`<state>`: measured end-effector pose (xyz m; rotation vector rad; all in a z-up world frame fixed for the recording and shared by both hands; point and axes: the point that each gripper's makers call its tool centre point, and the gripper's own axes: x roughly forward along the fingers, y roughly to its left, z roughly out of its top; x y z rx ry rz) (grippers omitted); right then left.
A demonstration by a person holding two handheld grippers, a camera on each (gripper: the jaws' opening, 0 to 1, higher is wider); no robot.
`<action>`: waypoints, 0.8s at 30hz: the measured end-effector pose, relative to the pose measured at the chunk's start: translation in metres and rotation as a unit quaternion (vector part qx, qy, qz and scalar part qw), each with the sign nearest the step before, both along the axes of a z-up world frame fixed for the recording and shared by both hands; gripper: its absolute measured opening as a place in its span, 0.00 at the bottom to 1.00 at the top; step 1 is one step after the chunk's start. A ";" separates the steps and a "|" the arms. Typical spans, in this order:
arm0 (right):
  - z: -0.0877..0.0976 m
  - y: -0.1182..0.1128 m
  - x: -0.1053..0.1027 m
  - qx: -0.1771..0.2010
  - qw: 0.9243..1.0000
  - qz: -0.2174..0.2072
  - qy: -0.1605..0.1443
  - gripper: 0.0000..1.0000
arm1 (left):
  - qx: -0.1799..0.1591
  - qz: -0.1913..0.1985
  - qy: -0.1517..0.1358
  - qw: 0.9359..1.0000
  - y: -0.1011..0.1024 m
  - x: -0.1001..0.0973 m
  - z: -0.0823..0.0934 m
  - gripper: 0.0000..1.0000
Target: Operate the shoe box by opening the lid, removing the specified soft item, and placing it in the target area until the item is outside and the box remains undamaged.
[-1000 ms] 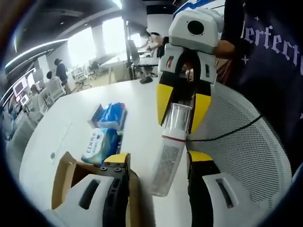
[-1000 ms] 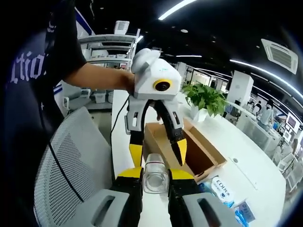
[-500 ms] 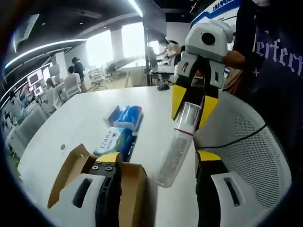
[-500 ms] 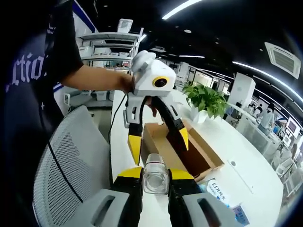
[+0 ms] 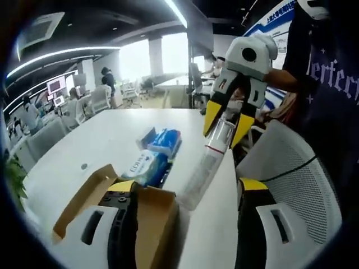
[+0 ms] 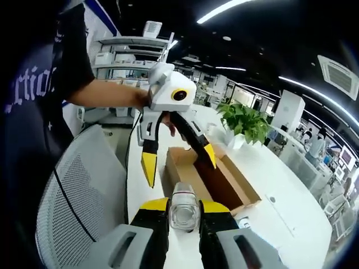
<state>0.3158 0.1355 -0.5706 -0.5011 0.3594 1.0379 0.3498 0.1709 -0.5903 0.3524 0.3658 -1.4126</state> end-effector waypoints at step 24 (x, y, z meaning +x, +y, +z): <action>0.027 -0.026 0.039 -0.040 0.999 0.031 -0.018 0.15 | -0.027 0.076 0.016 0.997 0.032 0.004 -0.001 0.86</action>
